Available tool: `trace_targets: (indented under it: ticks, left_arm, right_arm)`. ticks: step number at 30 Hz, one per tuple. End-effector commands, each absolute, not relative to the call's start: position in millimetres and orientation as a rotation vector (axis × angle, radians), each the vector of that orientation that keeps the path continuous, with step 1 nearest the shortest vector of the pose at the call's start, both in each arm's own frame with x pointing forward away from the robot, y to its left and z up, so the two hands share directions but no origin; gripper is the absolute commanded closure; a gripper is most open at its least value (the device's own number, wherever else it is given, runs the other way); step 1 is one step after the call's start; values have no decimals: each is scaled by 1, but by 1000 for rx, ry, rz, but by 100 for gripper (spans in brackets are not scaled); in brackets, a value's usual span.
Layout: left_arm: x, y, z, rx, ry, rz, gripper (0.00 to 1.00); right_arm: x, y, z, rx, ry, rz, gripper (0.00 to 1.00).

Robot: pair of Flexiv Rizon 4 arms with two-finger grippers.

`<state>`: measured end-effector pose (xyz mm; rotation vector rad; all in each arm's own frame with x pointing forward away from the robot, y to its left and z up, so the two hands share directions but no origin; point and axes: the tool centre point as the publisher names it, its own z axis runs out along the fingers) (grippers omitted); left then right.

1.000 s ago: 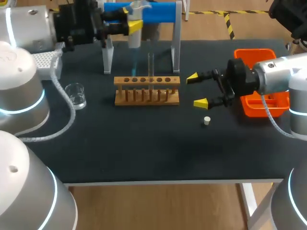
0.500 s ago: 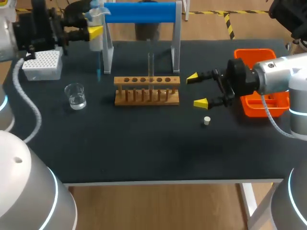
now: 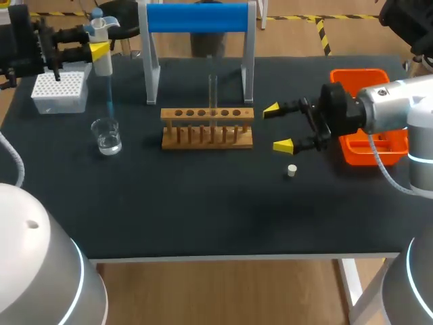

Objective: Invert the test tube, pick up the pipette, mount the tip to pipette, aspirate from beaker and dispense into the tube, eject the tip, return the pipette, and cap with the stopper.

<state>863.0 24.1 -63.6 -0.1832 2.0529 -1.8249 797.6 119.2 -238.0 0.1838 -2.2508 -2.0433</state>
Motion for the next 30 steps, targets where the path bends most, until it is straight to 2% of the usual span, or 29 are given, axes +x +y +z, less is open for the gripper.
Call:
trace_targets:
  ticks: [1,30]
  left_arm:
    - [870,32,-70,-176,2054,-1837,100]
    - [885,43,-84,-229,2060,-1853,100]
  right_arm:
    - [796,119,-237,181,-2256,-2043,0]
    - [796,119,-237,181,-2256,-2043,0]
